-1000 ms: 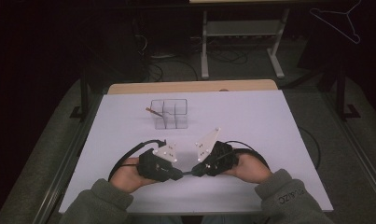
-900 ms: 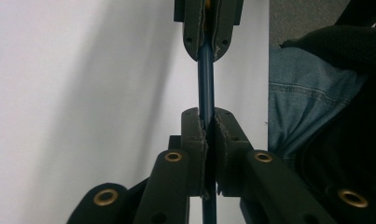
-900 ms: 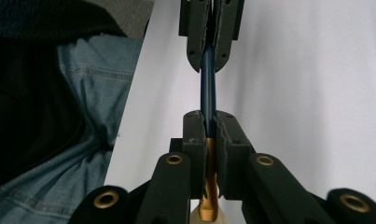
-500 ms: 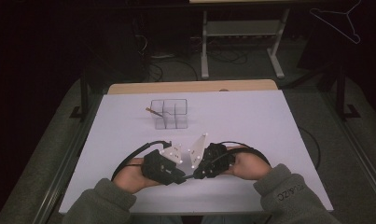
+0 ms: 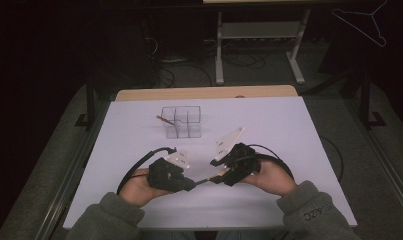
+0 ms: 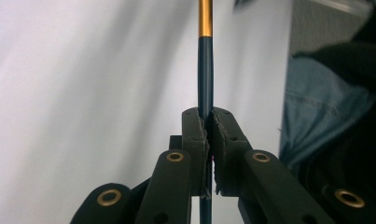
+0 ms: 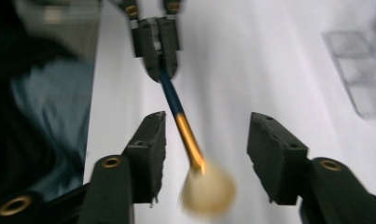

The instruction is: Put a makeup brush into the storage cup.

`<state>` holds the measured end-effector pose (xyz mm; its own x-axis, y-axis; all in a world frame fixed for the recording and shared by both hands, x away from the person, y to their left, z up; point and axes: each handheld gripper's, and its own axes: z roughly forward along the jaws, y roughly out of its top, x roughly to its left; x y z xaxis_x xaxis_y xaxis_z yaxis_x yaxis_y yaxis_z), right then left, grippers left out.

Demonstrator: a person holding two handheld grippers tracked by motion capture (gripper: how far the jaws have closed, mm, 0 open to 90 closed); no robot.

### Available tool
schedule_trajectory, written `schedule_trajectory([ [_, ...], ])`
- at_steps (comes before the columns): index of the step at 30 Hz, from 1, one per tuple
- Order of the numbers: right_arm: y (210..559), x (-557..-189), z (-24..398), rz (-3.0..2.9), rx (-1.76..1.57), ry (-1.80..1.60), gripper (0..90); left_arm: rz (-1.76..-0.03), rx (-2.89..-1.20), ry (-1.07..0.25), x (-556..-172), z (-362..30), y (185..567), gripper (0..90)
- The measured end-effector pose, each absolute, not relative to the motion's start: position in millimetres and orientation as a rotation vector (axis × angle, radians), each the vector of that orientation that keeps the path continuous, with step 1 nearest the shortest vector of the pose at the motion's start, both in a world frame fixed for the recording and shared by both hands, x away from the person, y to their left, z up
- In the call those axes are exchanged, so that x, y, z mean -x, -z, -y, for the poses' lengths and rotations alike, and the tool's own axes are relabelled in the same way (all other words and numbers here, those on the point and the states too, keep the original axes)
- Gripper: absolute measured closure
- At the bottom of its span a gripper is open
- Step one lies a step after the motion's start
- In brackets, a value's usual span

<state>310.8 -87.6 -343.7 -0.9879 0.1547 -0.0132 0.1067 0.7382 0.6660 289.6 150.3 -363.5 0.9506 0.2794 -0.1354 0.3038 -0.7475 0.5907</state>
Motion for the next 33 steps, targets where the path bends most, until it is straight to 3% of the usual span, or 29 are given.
schedule_trajectory([
  [4,347,-319,111,-2.845,-0.516,-1.231,37.6,-0.506,-2.378,0.005,-299,-161,360,84.4],
  [12,359,-322,109,-2.852,-0.638,-1.29,38.3,-0.54,-2.271,-0.049,-299,-159,352,84.3],
  [21,363,-328,103,-2.795,-0.77,-1.582,51.2,-0.541,-2.235,-0.029,-299,-153,353,83.6],
  [25,363,-331,103,-2.785,-0.808,-1.675,60.3,-0.545,-2.251,-0.031,-298,-149,356,83.5],
  [26,364,-331,102,-2.787,-0.809,-1.685,66.5,-0.544,-2.255,-0.034,-298,-148,356,83.5],
  [29,364,-332,101,-2.794,-0.802,-1.697,69.3,-0.525,-2.272,-0.044,-297,-146,358,83.5],
  [30,364,-331,100,-2.802,-0.798,-1.701,76.0,-0.526,-2.275,-0.035,-297,-145,358,83.4],
  [33,364,-331,99,-2.807,-0.77,-1.705,79.1,-0.52,-2.293,-0.042,-295,-142,360,83.3],
])
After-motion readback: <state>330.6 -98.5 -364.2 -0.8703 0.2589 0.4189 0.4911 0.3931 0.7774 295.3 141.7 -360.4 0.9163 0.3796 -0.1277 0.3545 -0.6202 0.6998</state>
